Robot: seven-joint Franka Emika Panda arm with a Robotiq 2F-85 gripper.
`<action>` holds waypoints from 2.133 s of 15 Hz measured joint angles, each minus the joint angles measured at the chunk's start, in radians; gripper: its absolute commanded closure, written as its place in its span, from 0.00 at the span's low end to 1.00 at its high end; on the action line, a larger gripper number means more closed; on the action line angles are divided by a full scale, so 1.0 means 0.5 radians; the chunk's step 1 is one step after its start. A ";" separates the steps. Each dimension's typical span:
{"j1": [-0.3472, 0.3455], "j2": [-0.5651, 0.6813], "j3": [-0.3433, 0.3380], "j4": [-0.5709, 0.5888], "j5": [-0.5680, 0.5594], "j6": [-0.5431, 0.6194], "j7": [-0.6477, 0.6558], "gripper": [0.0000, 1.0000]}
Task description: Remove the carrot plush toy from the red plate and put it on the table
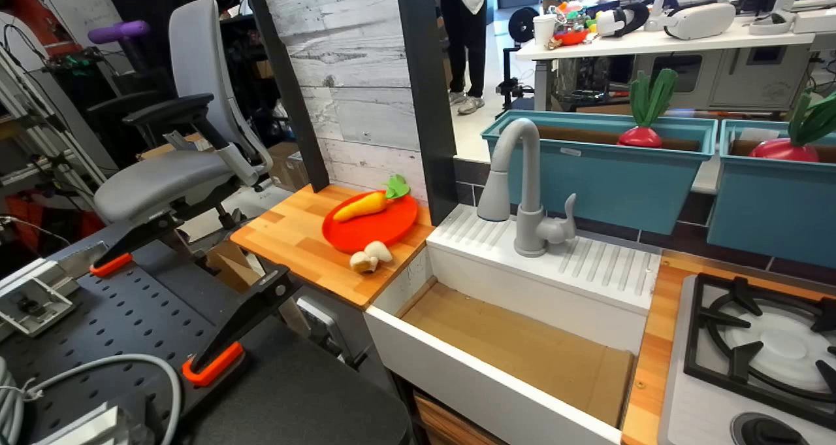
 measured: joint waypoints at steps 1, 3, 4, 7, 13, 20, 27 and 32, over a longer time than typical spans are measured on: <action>-0.007 0.002 0.007 -0.004 0.000 0.001 0.003 0.00; -0.016 0.025 0.031 -0.037 0.001 0.099 0.039 0.00; -0.016 0.055 0.052 -0.070 0.002 0.209 0.061 0.00; -0.012 0.224 0.155 -0.183 0.002 0.609 0.134 0.00; 0.015 0.798 0.287 -0.198 0.033 1.107 0.256 0.00; -0.102 1.584 0.456 0.196 0.254 1.275 0.263 0.00; -0.315 2.243 0.626 0.723 0.235 1.323 0.442 0.00; -0.307 2.584 0.626 0.982 0.073 1.323 0.668 0.00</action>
